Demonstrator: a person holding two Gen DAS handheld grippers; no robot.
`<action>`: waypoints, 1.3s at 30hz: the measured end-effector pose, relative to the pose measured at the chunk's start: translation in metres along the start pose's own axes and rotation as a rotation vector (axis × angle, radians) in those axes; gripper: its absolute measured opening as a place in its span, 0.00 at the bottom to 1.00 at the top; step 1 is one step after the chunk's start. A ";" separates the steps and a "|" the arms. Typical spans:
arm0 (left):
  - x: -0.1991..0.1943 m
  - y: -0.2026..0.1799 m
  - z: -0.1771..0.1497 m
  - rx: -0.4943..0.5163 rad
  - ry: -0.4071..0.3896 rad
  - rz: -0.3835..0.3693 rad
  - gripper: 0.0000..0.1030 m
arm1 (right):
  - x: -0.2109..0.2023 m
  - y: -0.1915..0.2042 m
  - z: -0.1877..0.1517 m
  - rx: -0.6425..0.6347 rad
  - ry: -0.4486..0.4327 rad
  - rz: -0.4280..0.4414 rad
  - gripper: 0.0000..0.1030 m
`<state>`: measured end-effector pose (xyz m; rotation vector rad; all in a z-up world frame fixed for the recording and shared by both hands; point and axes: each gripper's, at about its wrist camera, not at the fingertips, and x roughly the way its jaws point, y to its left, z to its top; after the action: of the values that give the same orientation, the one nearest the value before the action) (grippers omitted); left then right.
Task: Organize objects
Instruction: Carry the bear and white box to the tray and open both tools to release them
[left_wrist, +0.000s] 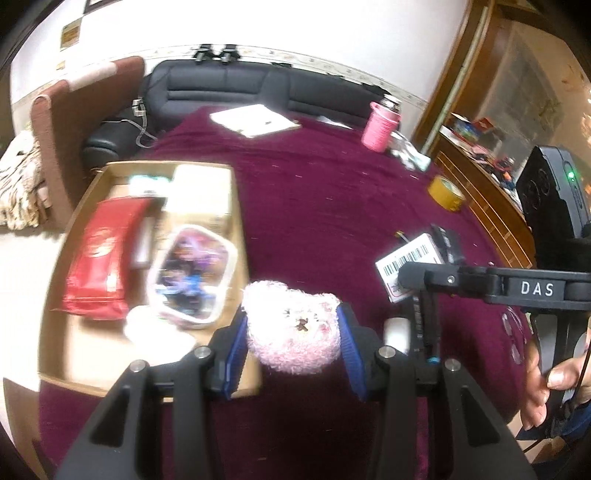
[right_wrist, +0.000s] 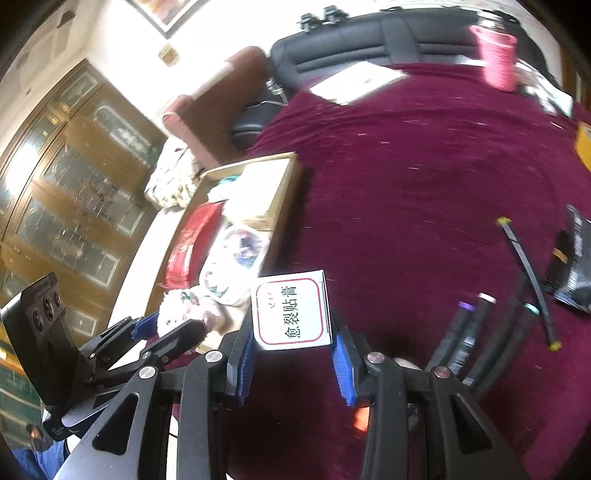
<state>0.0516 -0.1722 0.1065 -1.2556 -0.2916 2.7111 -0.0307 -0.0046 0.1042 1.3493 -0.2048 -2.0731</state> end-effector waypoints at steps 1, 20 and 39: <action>-0.003 0.008 -0.001 -0.009 -0.003 0.010 0.43 | 0.005 0.007 0.001 -0.011 0.006 0.006 0.40; -0.009 0.116 -0.016 -0.156 0.009 0.118 0.44 | 0.113 0.115 0.032 -0.209 0.140 0.026 0.40; 0.007 0.131 -0.026 -0.127 0.046 0.142 0.44 | 0.181 0.140 0.063 -0.277 0.179 -0.043 0.40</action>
<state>0.0608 -0.2951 0.0541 -1.4213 -0.3887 2.8169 -0.0720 -0.2334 0.0592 1.3654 0.1833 -1.9181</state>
